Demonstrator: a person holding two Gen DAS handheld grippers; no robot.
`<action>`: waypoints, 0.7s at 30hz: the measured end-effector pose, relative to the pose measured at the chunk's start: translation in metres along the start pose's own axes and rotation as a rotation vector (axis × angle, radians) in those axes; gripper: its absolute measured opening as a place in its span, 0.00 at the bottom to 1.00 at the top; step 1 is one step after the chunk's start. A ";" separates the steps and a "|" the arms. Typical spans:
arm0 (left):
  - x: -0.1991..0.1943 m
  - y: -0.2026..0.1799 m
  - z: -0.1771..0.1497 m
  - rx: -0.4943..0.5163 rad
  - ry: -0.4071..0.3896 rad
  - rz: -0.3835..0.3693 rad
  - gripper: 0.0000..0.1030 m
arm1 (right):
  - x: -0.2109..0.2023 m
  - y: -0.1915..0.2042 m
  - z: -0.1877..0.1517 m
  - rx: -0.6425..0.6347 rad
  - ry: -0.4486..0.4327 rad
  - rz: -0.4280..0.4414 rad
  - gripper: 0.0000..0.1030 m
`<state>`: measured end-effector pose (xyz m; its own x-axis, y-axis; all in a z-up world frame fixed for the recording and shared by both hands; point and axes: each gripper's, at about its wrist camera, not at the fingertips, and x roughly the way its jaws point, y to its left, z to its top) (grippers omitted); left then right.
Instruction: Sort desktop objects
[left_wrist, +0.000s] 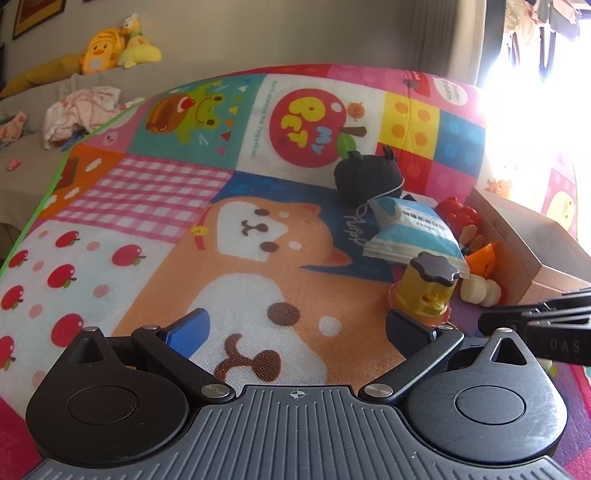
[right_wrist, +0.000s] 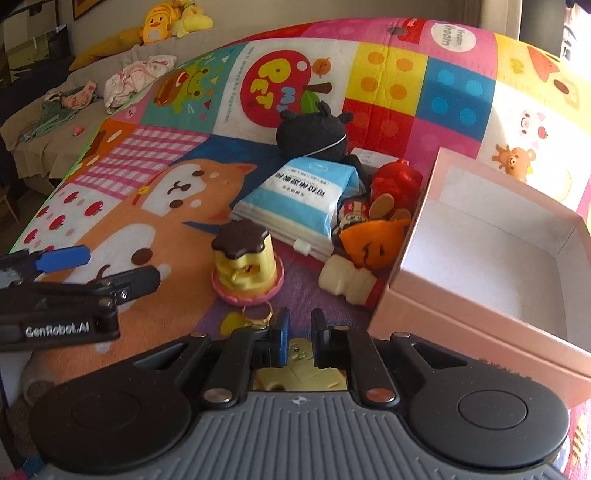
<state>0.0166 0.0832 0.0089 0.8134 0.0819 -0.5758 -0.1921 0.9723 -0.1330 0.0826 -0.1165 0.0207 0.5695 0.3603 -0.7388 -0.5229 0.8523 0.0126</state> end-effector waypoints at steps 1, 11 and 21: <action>0.000 -0.001 -0.001 0.002 0.005 -0.008 1.00 | -0.007 -0.004 -0.008 0.002 0.006 -0.001 0.11; -0.005 -0.033 -0.010 0.078 0.028 -0.086 1.00 | -0.089 -0.115 -0.007 0.219 -0.249 -0.391 0.24; -0.008 -0.040 -0.013 0.119 0.040 -0.120 1.00 | -0.016 -0.191 0.016 0.337 -0.087 -0.403 0.41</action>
<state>0.0110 0.0414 0.0086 0.8035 -0.0425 -0.5938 -0.0270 0.9938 -0.1076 0.1839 -0.2792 0.0407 0.7414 -0.0028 -0.6710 -0.0271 0.9991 -0.0340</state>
